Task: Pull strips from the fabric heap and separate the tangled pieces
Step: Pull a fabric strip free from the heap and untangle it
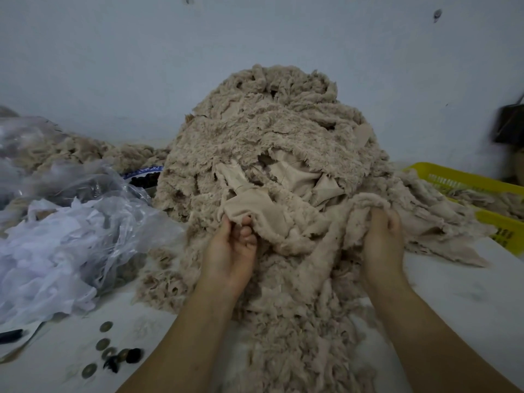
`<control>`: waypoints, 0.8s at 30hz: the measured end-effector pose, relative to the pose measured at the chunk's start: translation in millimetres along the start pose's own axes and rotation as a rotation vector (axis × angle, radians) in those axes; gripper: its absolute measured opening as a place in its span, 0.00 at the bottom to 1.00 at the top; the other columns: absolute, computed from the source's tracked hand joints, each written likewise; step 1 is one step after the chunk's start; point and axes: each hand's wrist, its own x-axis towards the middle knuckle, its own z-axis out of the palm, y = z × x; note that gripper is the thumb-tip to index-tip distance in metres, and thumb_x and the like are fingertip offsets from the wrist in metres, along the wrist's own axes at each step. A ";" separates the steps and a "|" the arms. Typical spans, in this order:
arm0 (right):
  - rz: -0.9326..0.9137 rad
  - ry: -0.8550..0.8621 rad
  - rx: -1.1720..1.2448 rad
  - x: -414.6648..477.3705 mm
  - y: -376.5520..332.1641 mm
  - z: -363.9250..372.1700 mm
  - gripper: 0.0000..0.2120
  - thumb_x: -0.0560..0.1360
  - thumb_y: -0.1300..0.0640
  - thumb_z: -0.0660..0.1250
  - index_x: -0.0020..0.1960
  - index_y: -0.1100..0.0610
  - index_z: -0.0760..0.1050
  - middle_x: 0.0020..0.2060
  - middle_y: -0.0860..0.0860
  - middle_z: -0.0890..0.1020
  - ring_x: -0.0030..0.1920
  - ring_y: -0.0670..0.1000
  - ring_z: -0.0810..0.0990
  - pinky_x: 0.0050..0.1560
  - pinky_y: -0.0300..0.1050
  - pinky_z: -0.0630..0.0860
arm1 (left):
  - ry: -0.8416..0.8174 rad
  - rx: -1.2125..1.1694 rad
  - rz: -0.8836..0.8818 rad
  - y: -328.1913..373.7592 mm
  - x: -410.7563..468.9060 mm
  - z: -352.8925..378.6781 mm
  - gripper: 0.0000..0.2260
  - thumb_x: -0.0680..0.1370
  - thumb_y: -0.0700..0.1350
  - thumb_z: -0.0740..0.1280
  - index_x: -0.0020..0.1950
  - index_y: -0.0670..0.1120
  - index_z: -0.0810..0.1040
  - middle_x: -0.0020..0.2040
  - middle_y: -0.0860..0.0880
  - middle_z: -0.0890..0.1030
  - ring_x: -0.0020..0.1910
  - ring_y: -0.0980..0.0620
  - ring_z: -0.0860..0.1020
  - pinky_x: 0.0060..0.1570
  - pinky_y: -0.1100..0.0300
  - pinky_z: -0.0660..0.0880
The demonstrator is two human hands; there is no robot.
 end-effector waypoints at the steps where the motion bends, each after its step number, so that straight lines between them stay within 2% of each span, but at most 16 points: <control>1: -0.012 -0.012 -0.008 -1.0 1.3 1.5 0.24 0.76 0.44 0.57 0.69 0.53 0.69 0.61 0.52 0.76 0.60 0.54 0.76 0.62 0.57 0.73 | 0.010 0.046 0.009 -2.0 -0.4 0.0 0.12 0.85 0.48 0.57 0.54 0.43 0.78 0.34 0.48 0.80 0.27 0.58 0.75 0.26 0.68 0.73; 3: -0.087 -0.056 -0.153 -3.1 3.6 1.3 0.14 0.78 0.47 0.57 0.63 0.48 0.69 0.49 0.49 0.77 0.45 0.47 0.76 0.48 0.50 0.73 | 0.029 0.131 0.034 -4.1 -0.7 -0.8 0.11 0.84 0.49 0.60 0.54 0.44 0.80 0.36 0.49 0.79 0.29 0.58 0.75 0.29 0.67 0.74; 5: -0.171 -0.193 -0.308 -6.3 6.3 -1.5 0.13 0.79 0.48 0.57 0.63 0.42 0.68 0.45 0.44 0.78 0.37 0.41 0.75 0.37 0.45 0.69 | 0.032 0.219 0.074 -5.0 -1.6 -0.7 0.10 0.83 0.48 0.62 0.54 0.45 0.81 0.37 0.51 0.79 0.32 0.58 0.75 0.32 0.67 0.75; 6: -0.213 -0.318 -0.337 -9.2 6.5 -1.3 0.13 0.80 0.48 0.59 0.64 0.39 0.68 0.47 0.38 0.76 0.38 0.36 0.75 0.37 0.43 0.69 | 0.018 0.250 0.090 -5.7 -2.7 0.4 0.09 0.83 0.47 0.63 0.53 0.45 0.81 0.38 0.51 0.80 0.34 0.57 0.77 0.35 0.66 0.77; 8: -0.307 -0.605 -0.500 -14.8 8.3 0.1 0.15 0.78 0.45 0.62 0.64 0.34 0.67 0.53 0.30 0.71 0.47 0.29 0.73 0.44 0.39 0.71 | -0.023 0.261 0.103 -6.5 -5.8 4.1 0.07 0.82 0.43 0.63 0.50 0.44 0.80 0.40 0.50 0.82 0.38 0.57 0.80 0.39 0.65 0.78; 10: -0.410 -0.766 -0.821 -16.3 13.5 3.6 0.18 0.78 0.42 0.64 0.66 0.41 0.69 0.56 0.37 0.71 0.53 0.38 0.74 0.51 0.42 0.73 | -0.028 0.201 0.082 -5.6 -8.1 7.0 0.06 0.81 0.39 0.64 0.45 0.43 0.78 0.37 0.49 0.82 0.34 0.57 0.81 0.35 0.64 0.79; 12: -0.457 -0.773 -0.963 -14.8 15.1 5.8 0.12 0.79 0.49 0.66 0.62 0.49 0.74 0.52 0.45 0.76 0.52 0.48 0.77 0.48 0.42 0.75 | 0.001 0.137 0.036 -2.8 -10.0 7.7 0.02 0.79 0.36 0.66 0.46 0.41 0.76 0.34 0.48 0.81 0.29 0.57 0.79 0.28 0.66 0.77; 13: -0.458 -0.717 -0.928 -13.9 13.8 6.0 0.09 0.80 0.52 0.65 0.59 0.49 0.75 0.47 0.45 0.78 0.47 0.48 0.78 0.42 0.40 0.73 | 0.011 0.114 0.017 -0.6 -10.9 7.5 0.02 0.77 0.35 0.68 0.47 0.40 0.76 0.35 0.47 0.81 0.28 0.57 0.79 0.25 0.67 0.75; 14: -0.430 -0.632 -0.824 -12.5 11.5 4.6 0.06 0.80 0.54 0.64 0.56 0.45 0.75 0.41 0.44 0.78 0.42 0.46 0.78 0.36 0.40 0.71 | 0.016 0.091 0.002 1.3 -11.5 7.2 0.05 0.74 0.35 0.70 0.48 0.40 0.76 0.36 0.46 0.81 0.27 0.57 0.78 0.23 0.68 0.73; 16: -0.252 -0.481 -0.408 -11.2 0.5 2.9 0.11 0.81 0.53 0.63 0.49 0.36 0.75 0.35 0.42 0.81 0.34 0.43 0.79 0.31 0.40 0.72 | -0.003 0.054 -0.013 3.0 -11.3 6.9 0.09 0.69 0.35 0.70 0.48 0.40 0.76 0.39 0.45 0.81 0.28 0.57 0.77 0.21 0.69 0.72; 17: -0.152 -0.432 -0.148 -11.7 -6.1 3.2 0.13 0.81 0.55 0.63 0.48 0.36 0.77 0.35 0.42 0.83 0.33 0.43 0.81 0.32 0.40 0.77 | -0.018 0.053 -0.007 2.5 -10.5 6.2 0.09 0.70 0.34 0.70 0.48 0.40 0.76 0.40 0.45 0.81 0.28 0.57 0.77 0.22 0.69 0.72; 18: -0.064 -0.404 0.068 -11.9 -10.7 4.0 0.11 0.81 0.57 0.63 0.52 0.41 0.79 0.36 0.44 0.84 0.34 0.44 0.82 0.33 0.41 0.80 | -0.026 0.077 0.004 0.9 -10.3 6.0 0.07 0.72 0.33 0.68 0.49 0.39 0.76 0.40 0.45 0.81 0.29 0.57 0.78 0.24 0.69 0.73; 19: -0.004 -0.404 0.213 -12.1 -14.1 4.7 0.09 0.81 0.59 0.63 0.57 0.51 0.80 0.37 0.48 0.85 0.36 0.46 0.83 0.35 0.43 0.81 | -0.024 0.138 0.015 -2.0 -8.3 5.0 0.05 0.76 0.32 0.67 0.50 0.40 0.76 0.39 0.45 0.82 0.30 0.56 0.78 0.27 0.67 0.75; 20: 0.020 -0.421 0.301 -13.6 -18.2 4.8 0.09 0.81 0.61 0.64 0.59 0.59 0.78 0.38 0.52 0.85 0.37 0.48 0.84 0.37 0.43 0.82 | -0.026 0.246 0.029 -5.2 -9.0 5.4 0.03 0.79 0.34 0.66 0.51 0.40 0.77 0.41 0.45 0.83 0.32 0.55 0.80 0.30 0.65 0.77; 22: 0.032 -0.484 0.393 -18.5 -24.7 5.9 0.13 0.77 0.61 0.68 0.59 0.66 0.77 0.42 0.55 0.86 0.43 0.50 0.85 0.41 0.42 0.82 | -0.088 0.598 0.071 -12.5 -10.0 2.3 0.04 0.81 0.44 0.67 0.54 0.45 0.79 0.46 0.47 0.85 0.40 0.54 0.84 0.39 0.61 0.80; 24: 0.072 -0.534 0.387 -22.4 -23.4 8.4 0.19 0.74 0.58 0.70 0.61 0.68 0.76 0.48 0.58 0.86 0.50 0.54 0.86 0.45 0.47 0.83 | -0.212 1.000 0.083 -19.8 -15.2 0.0 0.18 0.75 0.60 0.71 0.60 0.52 0.78 0.53 0.54 0.85 0.50 0.56 0.84 0.50 0.60 0.81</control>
